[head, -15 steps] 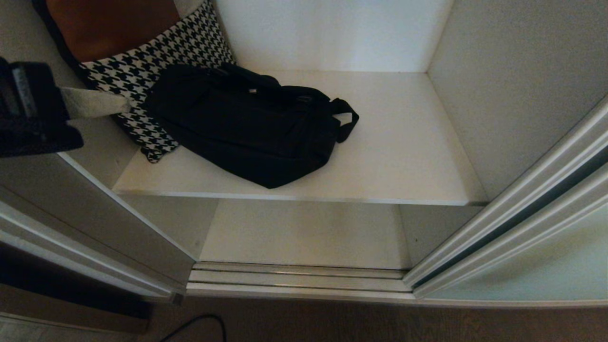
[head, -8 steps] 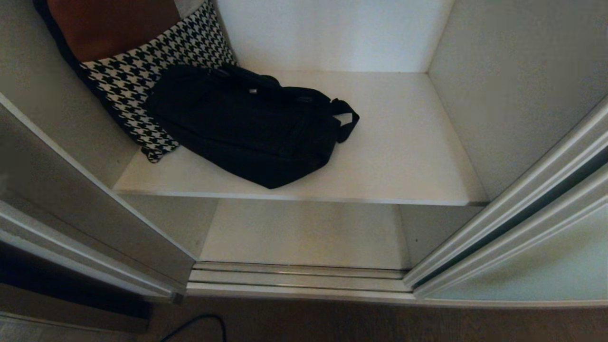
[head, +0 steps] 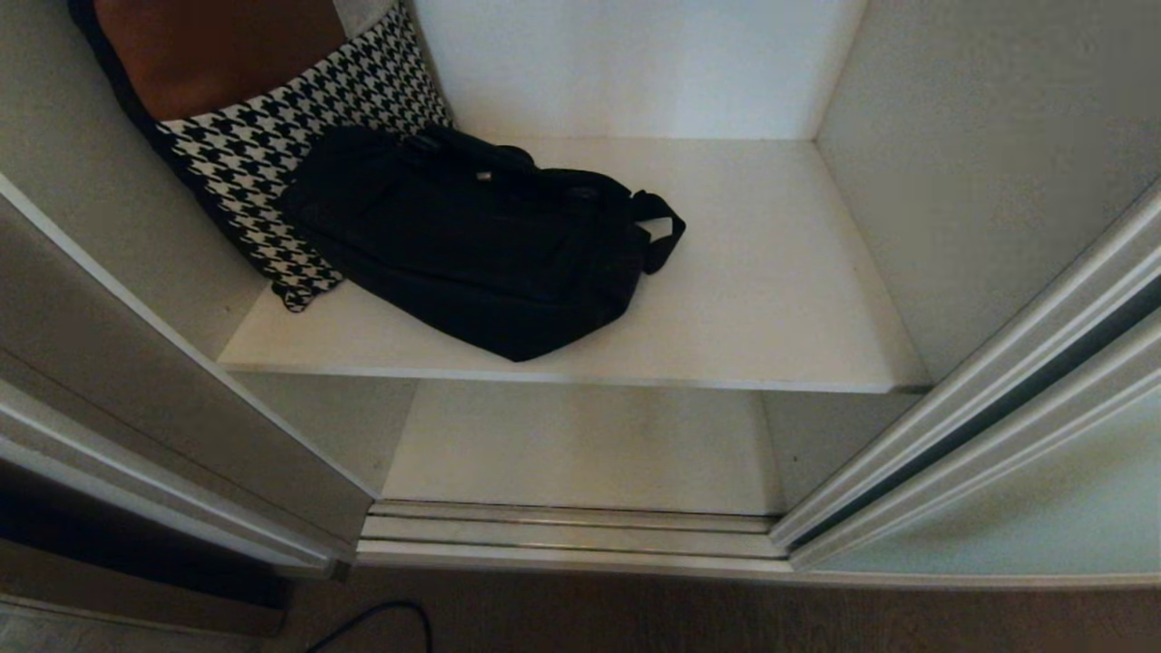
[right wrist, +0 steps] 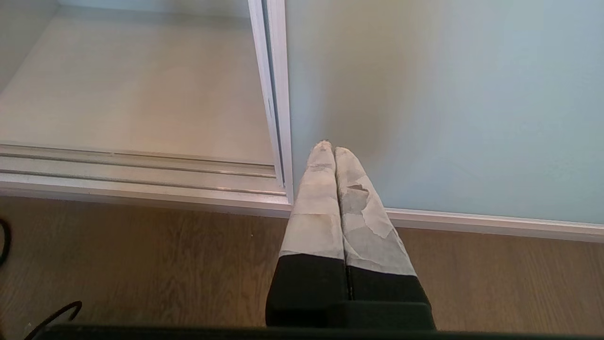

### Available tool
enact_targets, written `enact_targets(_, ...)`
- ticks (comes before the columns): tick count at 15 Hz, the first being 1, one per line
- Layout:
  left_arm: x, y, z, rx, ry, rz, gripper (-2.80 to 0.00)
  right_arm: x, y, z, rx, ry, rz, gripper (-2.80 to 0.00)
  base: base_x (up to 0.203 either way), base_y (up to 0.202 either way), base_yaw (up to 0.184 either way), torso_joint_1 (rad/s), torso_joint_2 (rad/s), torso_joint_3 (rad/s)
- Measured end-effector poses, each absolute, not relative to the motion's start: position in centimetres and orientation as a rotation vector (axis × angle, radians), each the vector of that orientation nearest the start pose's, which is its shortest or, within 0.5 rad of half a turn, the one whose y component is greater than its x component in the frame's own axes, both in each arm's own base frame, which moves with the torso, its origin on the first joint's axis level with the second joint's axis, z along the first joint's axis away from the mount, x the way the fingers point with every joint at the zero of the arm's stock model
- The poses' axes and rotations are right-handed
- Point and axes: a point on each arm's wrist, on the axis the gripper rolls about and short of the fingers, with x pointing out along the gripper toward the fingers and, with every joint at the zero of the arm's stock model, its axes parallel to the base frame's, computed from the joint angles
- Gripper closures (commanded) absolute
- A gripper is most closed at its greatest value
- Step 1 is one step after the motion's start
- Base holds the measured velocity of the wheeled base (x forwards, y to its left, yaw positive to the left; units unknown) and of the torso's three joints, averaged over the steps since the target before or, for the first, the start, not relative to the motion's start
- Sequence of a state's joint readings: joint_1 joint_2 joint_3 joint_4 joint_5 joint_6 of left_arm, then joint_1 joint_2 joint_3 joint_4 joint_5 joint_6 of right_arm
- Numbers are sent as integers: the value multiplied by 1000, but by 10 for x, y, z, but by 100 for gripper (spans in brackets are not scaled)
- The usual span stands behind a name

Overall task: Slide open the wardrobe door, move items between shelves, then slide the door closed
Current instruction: Close the door

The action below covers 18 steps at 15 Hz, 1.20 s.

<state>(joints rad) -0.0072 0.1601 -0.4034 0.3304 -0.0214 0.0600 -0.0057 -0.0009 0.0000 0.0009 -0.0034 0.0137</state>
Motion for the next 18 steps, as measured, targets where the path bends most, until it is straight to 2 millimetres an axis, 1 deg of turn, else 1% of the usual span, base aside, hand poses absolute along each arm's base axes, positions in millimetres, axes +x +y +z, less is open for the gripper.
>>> enact_targets(1,-43,0,135,63,99,-25,0,-23,0,75,14,0,-9,0,0,0,0,0,0,0)
enact_targets(3,-40,0,105,65,138,-7,0,-23,0,75,13,0,-9,0,0,0,0,0,0,0)
enact_targets(4,-37,0,93,64,153,0,0,-23,0,75,13,0,-9,0,0,0,0,0,0,0)
enact_targets(5,-34,0,87,64,131,1,0,-23,0,75,14,0,-9,0,0,0,0,0,0,0)
enact_targets(8,-27,0,80,102,45,-9,0,-23,0,75,14,0,-9,0,0,0,0,0,0,0)
enact_targets(10,-24,0,79,89,-12,-10,0,-23,0,75,14,0,-9,0,0,0,0,0,0,0)
enact_targets(12,-24,0,77,65,-12,-8,0,-23,0,75,13,0,-9,0,0,0,0,0,0,0)
enact_targets(18,-23,0,76,63,-7,-6,0,-23,0,75,14,0,-9,0,0,0,0,0,0,0)
